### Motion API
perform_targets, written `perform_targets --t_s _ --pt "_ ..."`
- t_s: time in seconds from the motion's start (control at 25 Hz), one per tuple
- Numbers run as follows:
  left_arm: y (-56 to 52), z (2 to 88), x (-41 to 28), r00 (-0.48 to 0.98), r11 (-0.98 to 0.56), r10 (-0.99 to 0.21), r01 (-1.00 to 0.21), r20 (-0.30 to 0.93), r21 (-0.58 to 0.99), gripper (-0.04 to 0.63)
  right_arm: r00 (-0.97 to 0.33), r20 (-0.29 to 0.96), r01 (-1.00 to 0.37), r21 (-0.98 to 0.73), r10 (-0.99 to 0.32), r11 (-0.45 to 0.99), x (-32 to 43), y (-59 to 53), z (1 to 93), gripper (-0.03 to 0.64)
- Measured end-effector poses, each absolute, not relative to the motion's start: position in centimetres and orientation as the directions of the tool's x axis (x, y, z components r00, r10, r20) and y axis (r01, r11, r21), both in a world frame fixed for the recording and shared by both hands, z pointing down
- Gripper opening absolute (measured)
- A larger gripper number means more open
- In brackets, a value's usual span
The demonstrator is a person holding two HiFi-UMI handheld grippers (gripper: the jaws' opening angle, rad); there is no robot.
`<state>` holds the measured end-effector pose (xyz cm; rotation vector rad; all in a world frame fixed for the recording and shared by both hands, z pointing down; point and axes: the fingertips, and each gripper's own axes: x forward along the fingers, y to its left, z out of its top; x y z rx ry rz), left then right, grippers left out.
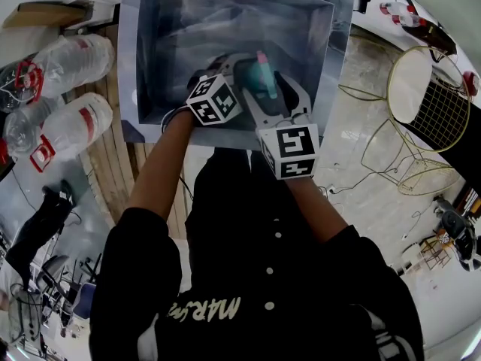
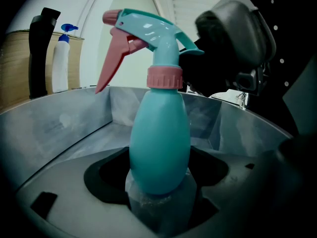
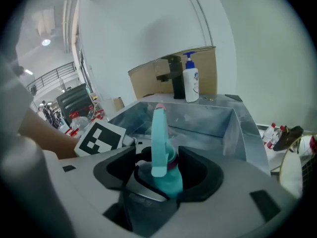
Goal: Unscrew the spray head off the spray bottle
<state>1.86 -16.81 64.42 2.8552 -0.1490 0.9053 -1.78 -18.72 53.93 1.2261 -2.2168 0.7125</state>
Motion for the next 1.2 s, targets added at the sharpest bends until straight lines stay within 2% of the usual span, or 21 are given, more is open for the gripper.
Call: perform_targets --t_s 0.2,0.24,0.36,0.52,0.8,0.96,1.2 --pt "-16.8 64.5 1.8 0.813 -0.985 -0.051 -0.139 0.580 0.107 0.380 -0.419 0.658 -0.846 -0.032 -0.626 0.532 -1.5 -19.8 54.3 0.167" --pt "-16.9 64.5 1.9 0.813 -0.984 -0.051 -0.139 0.580 0.109 0.380 -0.424 0.653 -0.834 -0.012 -0.627 0.551 -1.4 -19.9 54.3 0.160" --pt "-17.0 64.5 1.9 0.815 -0.983 -0.052 -0.142 0.577 0.113 0.380 -0.475 0.637 -0.788 0.000 -0.608 0.615 -1.5 -19.9 54.2 0.158" --pt "-16.9 64.5 2.0 0.820 -0.984 -0.049 -0.137 0.570 0.113 0.380 -0.560 0.605 -0.753 -0.088 -0.565 0.652 -1.4 -19.7 54.1 0.156" --pt "-16.4 64.5 2.4 0.825 -0.987 -0.024 -0.108 0.564 0.116 0.380 -0.615 0.572 -0.709 -0.099 -0.543 0.698 -1.1 -19.2 53.9 0.155" --pt "-16.5 64.5 2.4 0.827 -0.989 -0.010 -0.090 0.562 0.115 0.380 -0.708 0.567 -0.563 -0.095 -0.421 0.821 -1.4 -19.0 53.9 0.155" --pt "-16.4 64.4 2.5 0.839 -0.992 0.018 -0.051 0.544 0.111 0.380 -0.825 0.539 -0.223 -0.033 -0.170 0.974 -1.7 -17.9 53.5 0.155"
